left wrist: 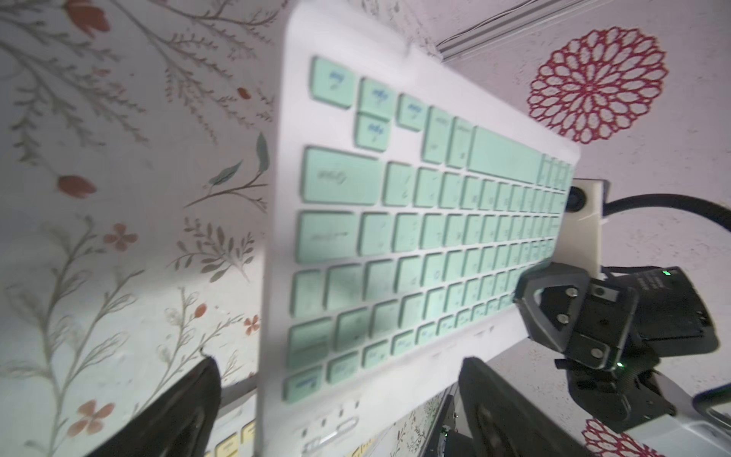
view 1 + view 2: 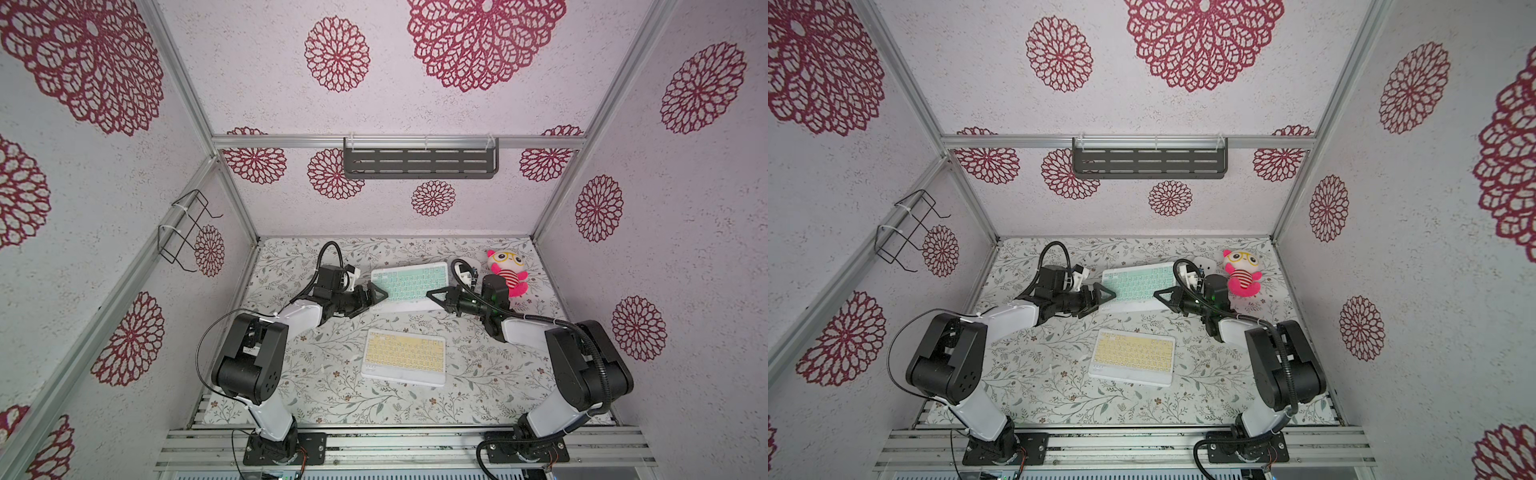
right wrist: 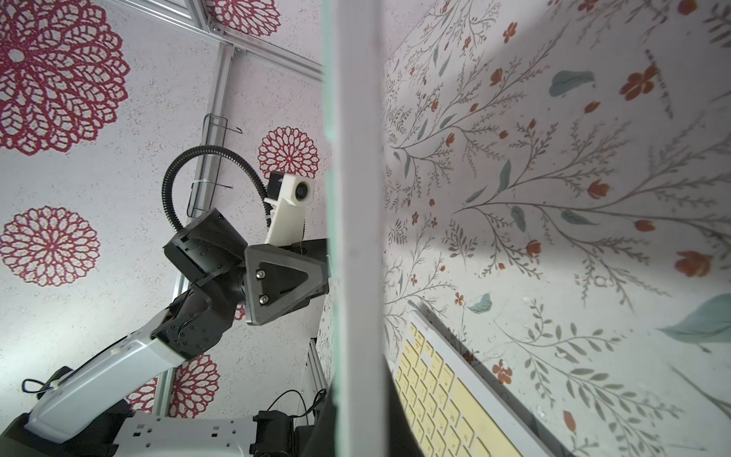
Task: Stack the numeric keypads
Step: Pick up the numeric keypad from the center of the board.
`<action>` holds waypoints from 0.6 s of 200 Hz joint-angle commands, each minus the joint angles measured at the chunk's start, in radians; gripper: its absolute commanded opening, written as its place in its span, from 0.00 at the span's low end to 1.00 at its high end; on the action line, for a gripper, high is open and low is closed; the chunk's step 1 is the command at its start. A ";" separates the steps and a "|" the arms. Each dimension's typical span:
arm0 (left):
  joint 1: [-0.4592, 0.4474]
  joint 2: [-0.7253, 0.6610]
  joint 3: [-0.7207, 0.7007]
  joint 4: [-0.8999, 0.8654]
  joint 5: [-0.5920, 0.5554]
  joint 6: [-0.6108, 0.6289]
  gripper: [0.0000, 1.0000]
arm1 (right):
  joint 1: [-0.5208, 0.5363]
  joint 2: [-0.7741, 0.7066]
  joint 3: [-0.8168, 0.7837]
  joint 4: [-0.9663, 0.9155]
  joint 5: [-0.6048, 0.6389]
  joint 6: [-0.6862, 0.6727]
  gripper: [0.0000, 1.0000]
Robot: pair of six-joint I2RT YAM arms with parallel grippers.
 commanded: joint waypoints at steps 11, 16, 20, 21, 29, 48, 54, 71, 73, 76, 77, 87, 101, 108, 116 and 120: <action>0.008 0.029 0.012 0.168 0.097 -0.049 0.99 | -0.005 -0.048 -0.010 0.177 -0.067 0.079 0.00; 0.008 0.031 0.010 0.187 0.107 -0.059 1.00 | -0.004 -0.049 -0.014 0.194 -0.069 0.092 0.00; 0.008 0.035 0.007 0.200 0.116 -0.065 0.98 | -0.004 -0.047 -0.017 0.204 -0.067 0.101 0.00; 0.008 0.035 0.006 0.204 0.118 -0.067 0.97 | -0.005 -0.047 -0.018 0.207 -0.068 0.102 0.00; 0.008 0.038 0.003 0.231 0.134 -0.081 0.92 | -0.004 -0.046 -0.021 0.223 -0.069 0.113 0.00; 0.008 0.037 -0.011 0.262 0.148 -0.099 0.81 | -0.004 -0.039 -0.034 0.260 -0.059 0.132 0.00; 0.008 0.032 -0.015 0.262 0.149 -0.101 0.78 | -0.005 -0.033 -0.039 0.278 -0.055 0.143 0.00; 0.010 0.019 -0.026 0.261 0.148 -0.099 0.68 | -0.004 -0.008 -0.054 0.346 -0.057 0.185 0.00; 0.010 0.017 -0.026 0.261 0.148 -0.101 0.67 | -0.004 -0.005 -0.054 0.351 -0.059 0.187 0.00; 0.012 0.014 -0.027 0.259 0.148 -0.100 0.65 | -0.004 0.000 -0.056 0.357 -0.059 0.192 0.00; 0.012 0.013 -0.028 0.259 0.148 -0.099 0.63 | -0.004 0.002 -0.056 0.359 -0.060 0.193 0.00; 0.014 0.009 -0.029 0.256 0.155 -0.099 0.52 | -0.004 0.017 -0.058 0.372 -0.063 0.200 0.02; 0.016 0.006 -0.030 0.250 0.162 -0.099 0.45 | -0.004 0.035 -0.059 0.379 -0.065 0.200 0.05; 0.019 0.004 -0.031 0.251 0.162 -0.099 0.44 | -0.004 0.042 -0.063 0.387 -0.064 0.201 0.06; 0.019 0.001 -0.033 0.255 0.162 -0.102 0.42 | -0.004 0.051 -0.063 0.395 -0.062 0.202 0.08; 0.020 0.000 -0.033 0.256 0.162 -0.103 0.41 | -0.004 0.055 -0.064 0.399 -0.061 0.203 0.08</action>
